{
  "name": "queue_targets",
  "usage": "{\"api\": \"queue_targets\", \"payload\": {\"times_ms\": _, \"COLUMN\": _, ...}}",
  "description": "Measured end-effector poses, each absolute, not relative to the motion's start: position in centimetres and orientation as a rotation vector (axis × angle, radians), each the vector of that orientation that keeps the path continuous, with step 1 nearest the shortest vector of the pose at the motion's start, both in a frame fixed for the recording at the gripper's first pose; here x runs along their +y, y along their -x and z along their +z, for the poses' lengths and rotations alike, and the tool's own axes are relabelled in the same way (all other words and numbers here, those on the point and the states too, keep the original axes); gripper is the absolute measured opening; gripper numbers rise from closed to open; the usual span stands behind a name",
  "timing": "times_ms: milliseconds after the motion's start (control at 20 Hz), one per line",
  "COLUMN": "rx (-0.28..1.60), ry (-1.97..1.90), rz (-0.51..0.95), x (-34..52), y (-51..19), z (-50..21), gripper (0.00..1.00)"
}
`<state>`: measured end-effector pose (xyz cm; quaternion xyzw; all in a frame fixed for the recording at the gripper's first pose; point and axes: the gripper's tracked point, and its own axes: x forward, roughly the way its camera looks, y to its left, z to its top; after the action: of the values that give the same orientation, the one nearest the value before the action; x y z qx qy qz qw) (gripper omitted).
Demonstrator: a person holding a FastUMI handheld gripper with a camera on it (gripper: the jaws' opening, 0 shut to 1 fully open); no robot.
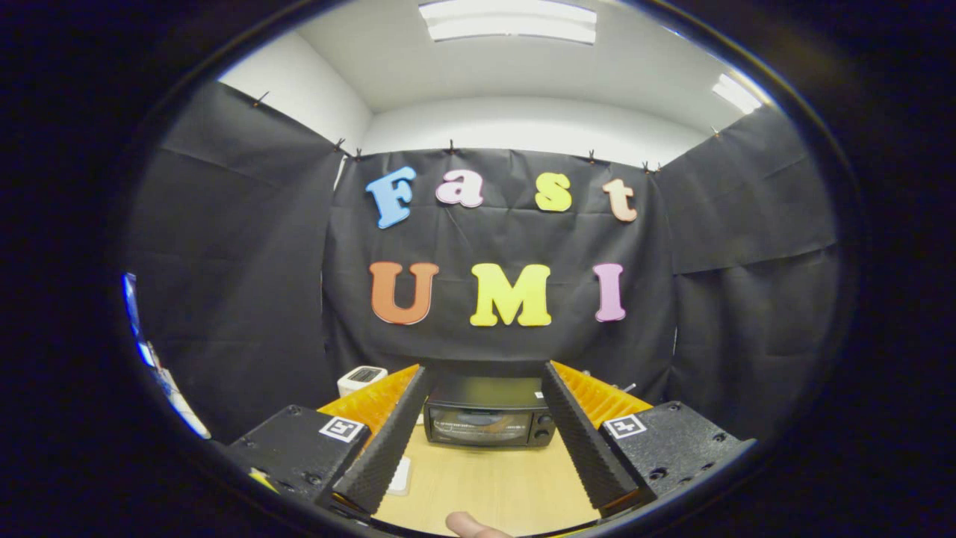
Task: Open the toaster oven, put the food inside, and close the toaster oven door.
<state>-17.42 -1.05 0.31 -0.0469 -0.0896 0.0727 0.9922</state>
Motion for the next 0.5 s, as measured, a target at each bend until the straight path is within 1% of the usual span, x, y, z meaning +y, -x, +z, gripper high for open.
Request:
{"api": "queue_targets", "payload": {"times_ms": 250, "rx": -0.192, "ry": 0.06, "rz": 0.15, "x": -1.6, "y": 19.1, "z": -0.6, "gripper": 1.0}}
{"api": "queue_targets", "payload": {"times_ms": 500, "rx": -0.17, "ry": 0.034, "rz": 0.131, "x": -3.7, "y": 18.5, "z": -1.8, "gripper": 1.0}}
